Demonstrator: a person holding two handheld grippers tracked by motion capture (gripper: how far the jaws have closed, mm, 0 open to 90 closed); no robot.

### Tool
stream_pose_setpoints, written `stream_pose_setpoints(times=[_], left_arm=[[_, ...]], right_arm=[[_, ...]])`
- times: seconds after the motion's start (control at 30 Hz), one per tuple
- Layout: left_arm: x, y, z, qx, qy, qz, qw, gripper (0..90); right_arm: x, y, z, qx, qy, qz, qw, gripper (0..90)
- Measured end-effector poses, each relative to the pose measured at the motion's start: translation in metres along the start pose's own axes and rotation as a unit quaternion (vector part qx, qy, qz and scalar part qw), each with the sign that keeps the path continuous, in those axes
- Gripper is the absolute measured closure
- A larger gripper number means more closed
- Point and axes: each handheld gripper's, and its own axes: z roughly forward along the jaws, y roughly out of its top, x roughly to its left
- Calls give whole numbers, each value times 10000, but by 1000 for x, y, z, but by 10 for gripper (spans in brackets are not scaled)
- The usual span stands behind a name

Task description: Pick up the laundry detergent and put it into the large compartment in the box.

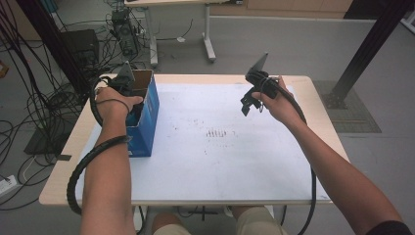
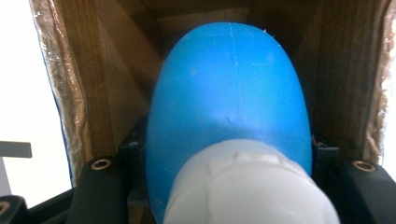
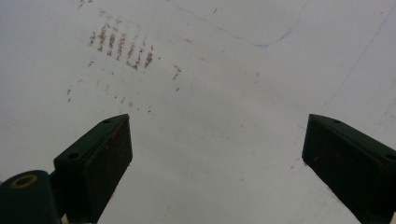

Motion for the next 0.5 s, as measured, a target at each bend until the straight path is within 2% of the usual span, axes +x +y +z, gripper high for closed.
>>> stream_pose_setpoints(times=[0.5], left_arm=[[3, 1, 0, 16, -35, 12, 10000, 375]], right_arm=[[-3, 1, -1, 3, 1, 24, 10000, 86]])
